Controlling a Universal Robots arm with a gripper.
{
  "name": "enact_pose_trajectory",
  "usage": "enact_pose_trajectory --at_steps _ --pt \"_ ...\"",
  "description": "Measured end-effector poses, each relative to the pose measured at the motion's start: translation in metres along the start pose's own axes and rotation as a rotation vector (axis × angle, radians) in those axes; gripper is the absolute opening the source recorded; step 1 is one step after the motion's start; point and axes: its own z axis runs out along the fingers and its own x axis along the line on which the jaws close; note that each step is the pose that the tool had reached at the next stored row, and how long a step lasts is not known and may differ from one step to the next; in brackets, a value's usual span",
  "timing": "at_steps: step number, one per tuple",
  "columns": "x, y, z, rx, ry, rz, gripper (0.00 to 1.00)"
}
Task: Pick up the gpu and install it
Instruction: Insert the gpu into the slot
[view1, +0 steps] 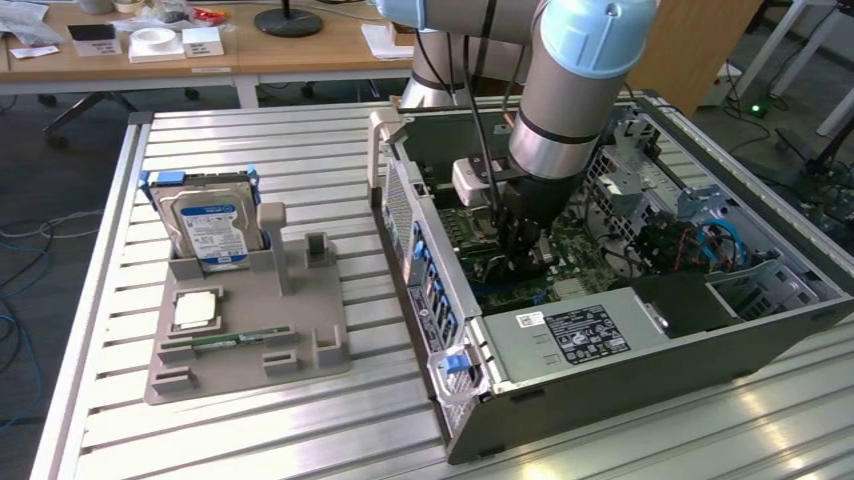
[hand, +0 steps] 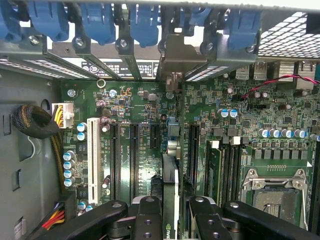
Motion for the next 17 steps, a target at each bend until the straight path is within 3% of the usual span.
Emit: enact_pose_trajectory --at_steps 7,11,17 --pt "-0.0002 0.0001 0.0006 0.0007 -0.0014 0.0 0.27" --pt "0.0 0.0 0.0 0.0 -0.0001 0.0 0.45" --pt "-0.0001 0.0 -0.0013 -0.0001 0.0004 0.0 0.45"
